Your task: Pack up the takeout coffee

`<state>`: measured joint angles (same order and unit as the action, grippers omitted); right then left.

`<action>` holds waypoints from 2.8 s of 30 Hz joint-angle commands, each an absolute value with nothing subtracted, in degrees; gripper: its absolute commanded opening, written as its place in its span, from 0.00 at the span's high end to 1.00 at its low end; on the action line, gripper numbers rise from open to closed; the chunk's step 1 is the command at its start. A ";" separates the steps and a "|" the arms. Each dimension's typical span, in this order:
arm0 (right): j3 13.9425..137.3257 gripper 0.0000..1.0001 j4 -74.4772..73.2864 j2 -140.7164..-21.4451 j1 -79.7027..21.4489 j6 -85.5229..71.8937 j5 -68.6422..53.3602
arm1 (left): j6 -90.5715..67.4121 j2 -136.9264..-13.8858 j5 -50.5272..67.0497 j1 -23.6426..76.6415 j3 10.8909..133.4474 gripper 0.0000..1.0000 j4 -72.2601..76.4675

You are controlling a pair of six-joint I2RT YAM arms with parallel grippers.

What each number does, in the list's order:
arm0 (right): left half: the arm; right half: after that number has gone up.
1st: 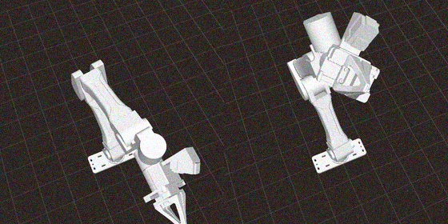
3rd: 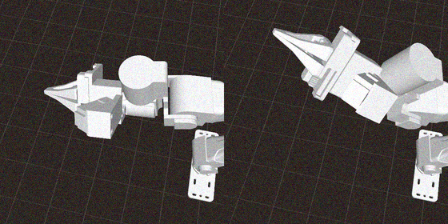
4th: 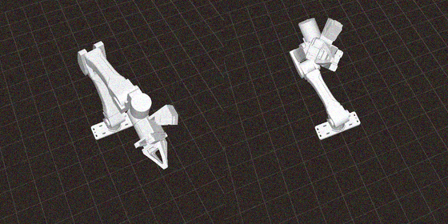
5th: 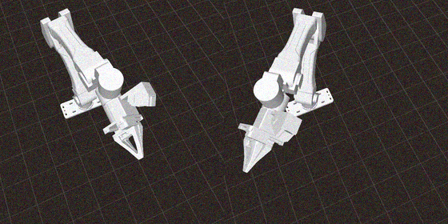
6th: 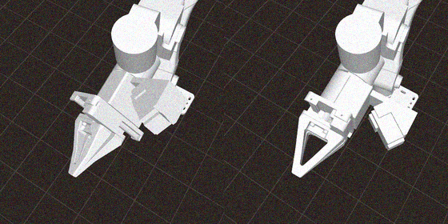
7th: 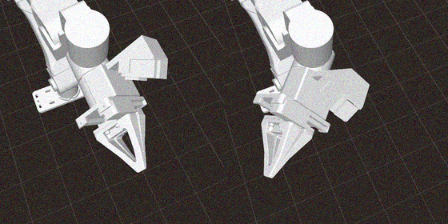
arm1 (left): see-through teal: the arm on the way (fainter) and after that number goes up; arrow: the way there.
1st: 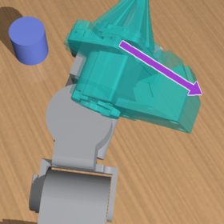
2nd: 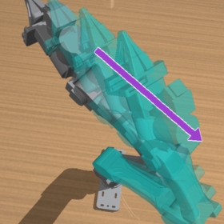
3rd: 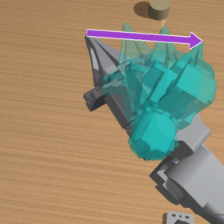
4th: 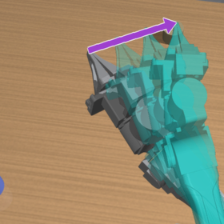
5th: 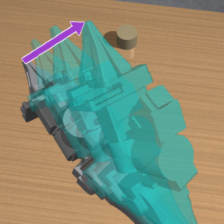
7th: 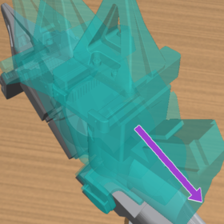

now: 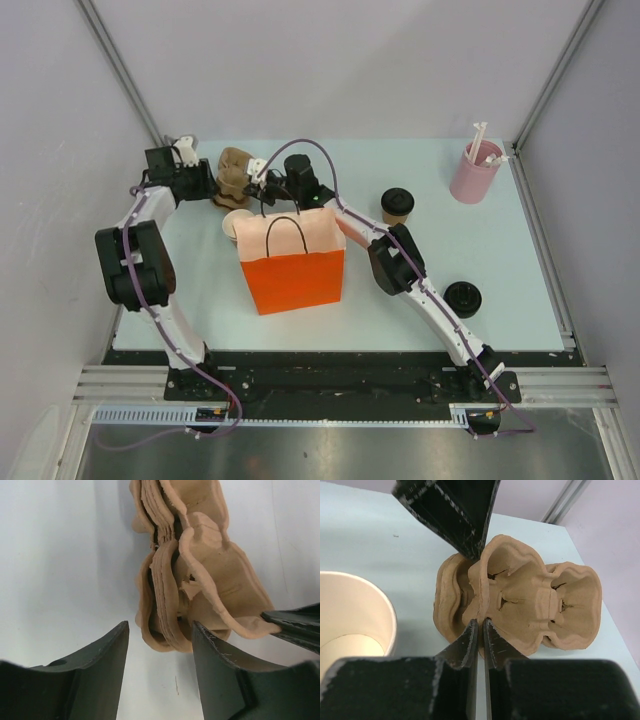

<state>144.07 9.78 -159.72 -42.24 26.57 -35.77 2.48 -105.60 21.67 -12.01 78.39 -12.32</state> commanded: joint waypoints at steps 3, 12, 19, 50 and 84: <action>145.20 1.00 11.60 -156.01 -42.10 26.19 -37.00 | 0.35 -109.68 21.45 -12.04 81.74 0.46 -10.81; 145.90 1.00 13.97 -155.92 -42.01 24.53 -37.09 | -1.04 -112.76 23.38 -12.04 79.46 0.64 -10.81; 145.46 1.00 24.42 -154.60 -40.61 13.72 -38.23 | -1.58 -112.32 24.35 -12.13 77.78 1.00 -10.63; 135.55 1.00 51.77 -143.01 -36.30 -12.93 -30.59 | -8.43 -113.64 23.20 -14.68 77.25 1.00 -10.63; 104.79 1.00 5.37 -92.13 -45.96 24.25 9.91 | 7.46 -100.03 14.68 -14.24 80.16 0.18 -18.19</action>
<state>107.83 12.23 -100.86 -44.10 18.79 -0.99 1.15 -106.72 15.09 -14.59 78.19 -15.73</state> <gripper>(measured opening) 0.054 0.813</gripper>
